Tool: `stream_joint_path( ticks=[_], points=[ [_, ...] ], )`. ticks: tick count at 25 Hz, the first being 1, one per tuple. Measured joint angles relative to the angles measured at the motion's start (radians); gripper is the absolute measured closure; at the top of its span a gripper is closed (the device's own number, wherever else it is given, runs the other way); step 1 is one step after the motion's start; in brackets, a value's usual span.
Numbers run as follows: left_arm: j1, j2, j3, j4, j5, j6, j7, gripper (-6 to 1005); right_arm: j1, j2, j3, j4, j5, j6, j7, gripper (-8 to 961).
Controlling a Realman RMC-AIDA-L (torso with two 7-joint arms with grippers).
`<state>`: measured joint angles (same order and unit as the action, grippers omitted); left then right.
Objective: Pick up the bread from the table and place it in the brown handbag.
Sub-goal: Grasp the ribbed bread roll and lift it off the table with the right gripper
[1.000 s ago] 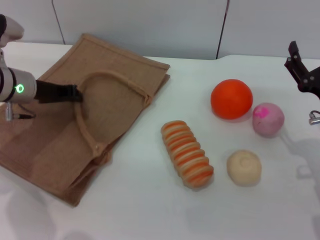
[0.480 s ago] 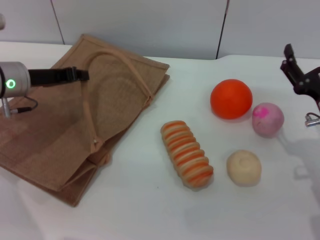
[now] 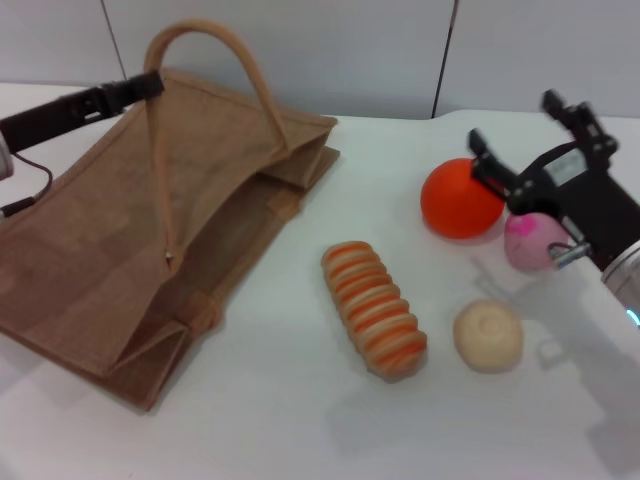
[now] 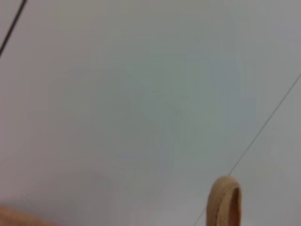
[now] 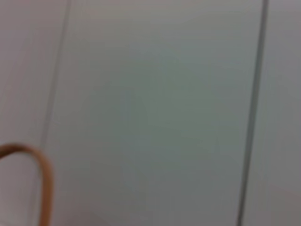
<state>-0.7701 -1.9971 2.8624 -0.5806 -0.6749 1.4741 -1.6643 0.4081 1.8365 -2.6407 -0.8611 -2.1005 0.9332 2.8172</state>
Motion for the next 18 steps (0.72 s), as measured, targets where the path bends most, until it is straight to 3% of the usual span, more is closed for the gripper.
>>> stream_joint_path(
  ticks=[5,8,9,10,14,18],
  points=[
    [0.039,0.0,0.0,0.005,-0.102,0.078,0.054,881,0.004,-0.117,-0.013,-0.228,-0.058,-0.256,0.0,43],
    [0.054,-0.002,0.0,0.006,-0.142,0.107,0.075,880,0.006,-0.157,0.005,-0.353,-0.121,-0.425,0.0,43],
    [0.057,-0.003,0.0,0.006,-0.146,0.111,0.078,879,0.007,-0.169,0.028,-0.42,-0.164,-0.542,-0.001,43],
    [0.06,-0.002,0.0,0.006,-0.148,0.113,0.079,879,0.007,-0.169,0.028,-0.42,-0.164,-0.542,-0.001,43],
    [0.061,-0.004,0.0,0.007,-0.149,0.113,0.085,877,0.0,-0.17,0.099,-0.525,-0.24,-0.789,-0.005,44],
    [0.059,-0.008,-0.001,0.007,-0.15,0.114,0.091,875,-0.005,-0.16,0.124,-0.565,-0.269,-0.881,-0.007,44]
  ],
)
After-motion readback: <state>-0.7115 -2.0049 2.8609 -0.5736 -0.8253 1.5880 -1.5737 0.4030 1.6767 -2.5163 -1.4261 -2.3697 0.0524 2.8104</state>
